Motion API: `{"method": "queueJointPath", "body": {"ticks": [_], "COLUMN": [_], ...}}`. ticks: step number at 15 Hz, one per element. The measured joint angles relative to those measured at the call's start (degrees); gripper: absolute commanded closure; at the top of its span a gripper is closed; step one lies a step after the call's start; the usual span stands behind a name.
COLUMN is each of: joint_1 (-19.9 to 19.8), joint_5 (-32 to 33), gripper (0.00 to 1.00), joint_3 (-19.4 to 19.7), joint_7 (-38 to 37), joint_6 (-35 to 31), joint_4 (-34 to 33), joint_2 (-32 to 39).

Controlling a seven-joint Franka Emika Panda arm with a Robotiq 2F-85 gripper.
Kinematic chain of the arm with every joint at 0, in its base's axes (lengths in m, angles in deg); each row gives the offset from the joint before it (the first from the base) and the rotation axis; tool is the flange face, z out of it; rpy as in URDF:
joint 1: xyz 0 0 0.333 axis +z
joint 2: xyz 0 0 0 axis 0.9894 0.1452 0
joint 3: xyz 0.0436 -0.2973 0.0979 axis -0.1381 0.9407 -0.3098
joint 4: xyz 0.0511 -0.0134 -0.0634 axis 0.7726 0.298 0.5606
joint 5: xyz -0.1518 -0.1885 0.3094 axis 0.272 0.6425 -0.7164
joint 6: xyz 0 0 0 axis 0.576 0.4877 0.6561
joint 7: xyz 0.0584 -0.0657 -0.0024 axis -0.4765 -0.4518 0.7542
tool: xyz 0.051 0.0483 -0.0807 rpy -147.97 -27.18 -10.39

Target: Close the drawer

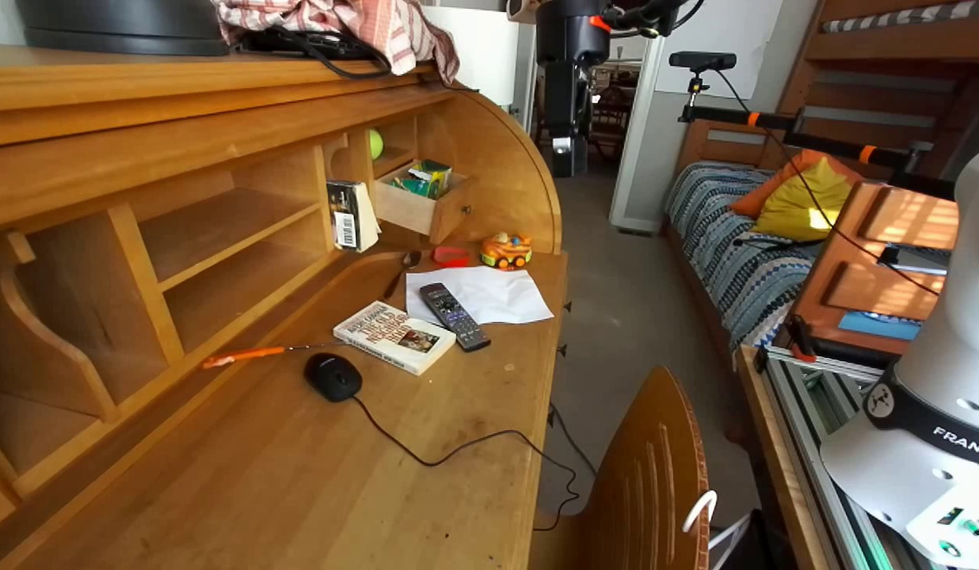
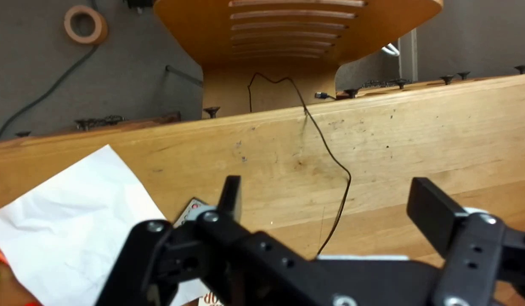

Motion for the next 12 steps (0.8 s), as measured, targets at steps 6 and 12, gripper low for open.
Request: {"method": "queueJointPath", "body": {"ticks": [6,12], "joint_1": [-4.0,-6.8], "joint_5": [0.7,0.7], "gripper": [0.0,0.0], "joint_3": [8.2,11.8], "joint_7": [24.6,34.4], "joint_6": [-8.7,-28.3], "joint_4": [2.4,4.3], "joint_2": [0.1,2.5]}}
